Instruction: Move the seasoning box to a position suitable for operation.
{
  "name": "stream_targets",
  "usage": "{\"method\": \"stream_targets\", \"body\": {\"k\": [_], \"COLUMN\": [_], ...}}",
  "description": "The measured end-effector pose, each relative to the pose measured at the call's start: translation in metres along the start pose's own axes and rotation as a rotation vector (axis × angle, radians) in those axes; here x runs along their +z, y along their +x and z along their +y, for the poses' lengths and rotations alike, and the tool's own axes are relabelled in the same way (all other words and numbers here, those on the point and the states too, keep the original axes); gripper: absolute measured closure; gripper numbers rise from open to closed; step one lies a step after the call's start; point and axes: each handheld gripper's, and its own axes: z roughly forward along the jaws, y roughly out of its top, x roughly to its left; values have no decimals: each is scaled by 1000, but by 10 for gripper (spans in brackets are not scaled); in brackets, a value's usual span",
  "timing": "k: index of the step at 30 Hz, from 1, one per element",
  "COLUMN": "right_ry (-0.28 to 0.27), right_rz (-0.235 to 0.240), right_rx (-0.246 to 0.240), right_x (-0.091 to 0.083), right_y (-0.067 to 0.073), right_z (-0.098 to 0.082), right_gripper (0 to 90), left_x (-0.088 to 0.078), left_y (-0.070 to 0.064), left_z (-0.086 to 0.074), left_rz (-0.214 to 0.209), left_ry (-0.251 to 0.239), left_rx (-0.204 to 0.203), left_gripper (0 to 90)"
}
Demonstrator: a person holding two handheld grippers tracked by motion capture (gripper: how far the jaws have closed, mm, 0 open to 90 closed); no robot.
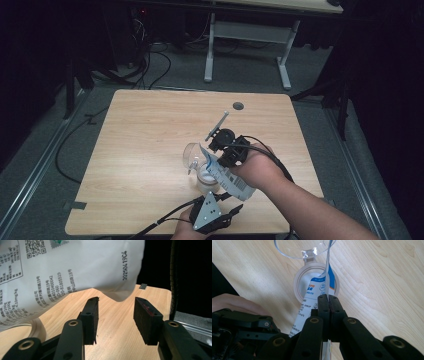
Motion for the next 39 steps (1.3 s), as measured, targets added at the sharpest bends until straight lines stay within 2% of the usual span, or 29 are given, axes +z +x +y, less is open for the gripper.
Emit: {"method": "stream_targets", "body": {"k": [6,13,20,32,39], "right_ry": [2,-4,-11,-5,-3], "right_rz": [-9,-4,14,22,23], "right_rx": [8,17,31,41,43], "right_x": [2,2,-1,-1,-1], "right_y": [1,1,-1,-3,-3], "right_z": [0,-2,-3,-7,-8], "right_gripper": [898,897,897,897,897], "left_x": [1,1,0,-8,-20], "left_y": [0,0,1,7,13], "left_z": [3,1,-3,-11,-21], "left_rz": [-22,-22,-24,-13,8], "left_ry": [-9,7,17,20,27], "left_rx": [-24,-6,-7,-25,-28], "left_gripper": [514,508,504,503,502]}}
